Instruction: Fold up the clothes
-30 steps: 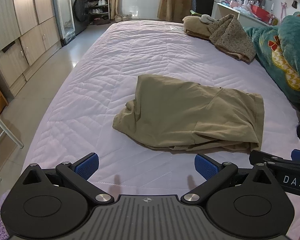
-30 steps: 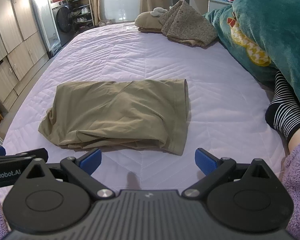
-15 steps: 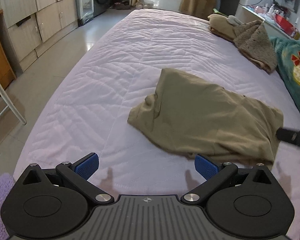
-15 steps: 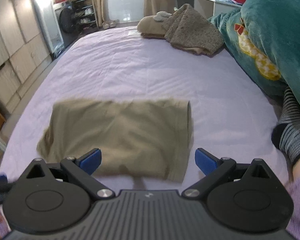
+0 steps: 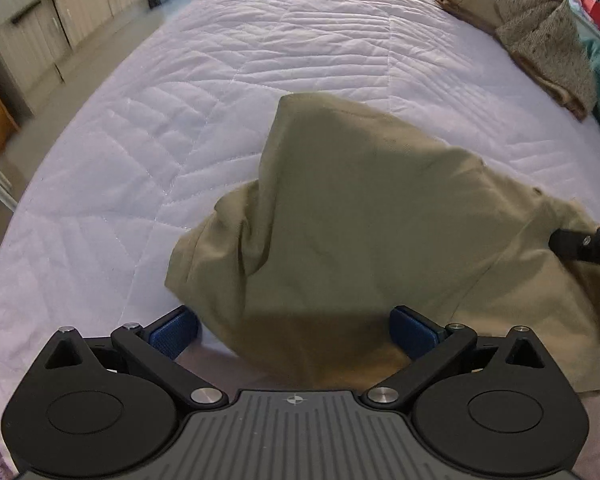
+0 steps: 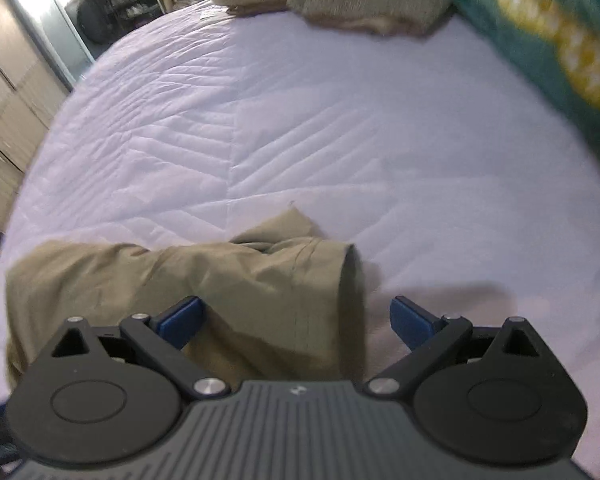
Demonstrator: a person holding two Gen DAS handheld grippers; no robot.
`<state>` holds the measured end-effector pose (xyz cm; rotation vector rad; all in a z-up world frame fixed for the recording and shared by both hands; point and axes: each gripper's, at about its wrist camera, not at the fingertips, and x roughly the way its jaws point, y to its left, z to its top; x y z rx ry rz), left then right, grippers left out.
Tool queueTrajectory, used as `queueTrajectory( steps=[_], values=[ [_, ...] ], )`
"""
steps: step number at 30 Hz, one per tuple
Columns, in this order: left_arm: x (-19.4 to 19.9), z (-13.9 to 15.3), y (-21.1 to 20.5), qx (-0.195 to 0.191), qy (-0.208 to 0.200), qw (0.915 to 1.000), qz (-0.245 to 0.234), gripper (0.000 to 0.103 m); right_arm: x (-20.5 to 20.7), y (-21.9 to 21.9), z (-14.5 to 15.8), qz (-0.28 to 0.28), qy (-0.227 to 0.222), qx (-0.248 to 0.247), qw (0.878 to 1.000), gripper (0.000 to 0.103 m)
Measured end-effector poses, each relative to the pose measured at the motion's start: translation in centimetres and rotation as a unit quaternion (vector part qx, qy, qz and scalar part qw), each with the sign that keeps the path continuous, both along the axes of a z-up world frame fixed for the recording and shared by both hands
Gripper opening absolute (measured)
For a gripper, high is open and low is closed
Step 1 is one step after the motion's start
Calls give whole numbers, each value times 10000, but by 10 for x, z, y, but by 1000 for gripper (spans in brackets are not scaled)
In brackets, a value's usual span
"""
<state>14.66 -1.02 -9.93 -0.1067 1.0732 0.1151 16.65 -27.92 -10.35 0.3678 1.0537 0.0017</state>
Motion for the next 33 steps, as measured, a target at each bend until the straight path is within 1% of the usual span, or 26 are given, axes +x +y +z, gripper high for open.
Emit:
queueTrajectory(
  steps=[1, 3, 4, 5, 6, 7, 8, 9, 11, 12, 13, 16, 17, 20, 24, 27, 30, 32, 33],
  values=[
    [0, -1, -5, 82, -65, 9999, -37, 103, 1, -1, -4, 32, -9, 124, 9999, 101],
    [3, -1, -12, 126, -133, 9998, -73, 102, 1, 2, -9, 151, -91, 276, 9995, 102],
    [4, -1, -13, 85, -178, 9998, -73, 100, 0, 5, -10, 241, -151, 280, 9992, 102],
    [3, 0, -13, -3, -255, 9996, -89, 96, -1, 9, -8, 359, -228, 219, 9989, 97],
    [1, 1, -12, -98, -337, 9993, -108, 87, -2, 13, -7, 449, -311, 185, 9983, 93],
    [-2, 3, -12, -166, -404, 9989, -174, 74, -4, 16, -5, 511, -399, 178, 9977, 82],
    [-4, 5, -12, -229, -467, 9983, -248, 67, -6, 18, -3, 572, -464, 210, 9971, 62],
    [-5, 6, -14, -294, -513, 9978, -312, 54, -7, 19, -1, 632, -506, 280, 9963, 57],
    [-4, 6, -19, -294, -573, 9973, -357, 46, -10, 23, 4, 704, -521, 217, 9959, 46],
    [-6, 7, -17, -331, -620, 9970, -333, 34, -11, 25, 6, 733, -518, 154, 9958, 44],
    [-8, 9, -12, -417, -670, 9965, -272, 20, -13, 26, 9, 730, -502, 104, 9960, 40],
    [-15, 18, 3, -756, -770, 9941, -141, 17, -21, 29, 17, 690, -467, -93, 9965, 34],
    [-20, 21, 7, -803, -803, 9934, -144, 16, -25, 32, 21, 711, -478, -184, 9962, 32],
    [-36, 33, 15, -858, -858, 9924, -194, 16, -37, 41, 37, 788, -426, -351, 9954, 31],
    [-64, 54, 31, -944, -937, 9907, -272, 16, -66, 48, 58, 808, -444, -297, 9953, 31],
    [-90, 69, 43, -943, -982, 9900, -369, 17, -89, 56, 74, 945, -428, -276, 9942, 31],
    [-118, 66, 53, -915, -735, 9924, -379, 19, -110, 66, 77, 1136, -274, -305, 9927, 31],
    [-129, 53, 58, -803, -536, 9945, -395, 22, -125, 71, 70, 1210, -104, -277, 9922, 32],
    [-135, 46, 61, -743, -436, 9955, -404, 27, -132, 73, 65, 1260, -30, -282, 9916, 32]
  ],
)
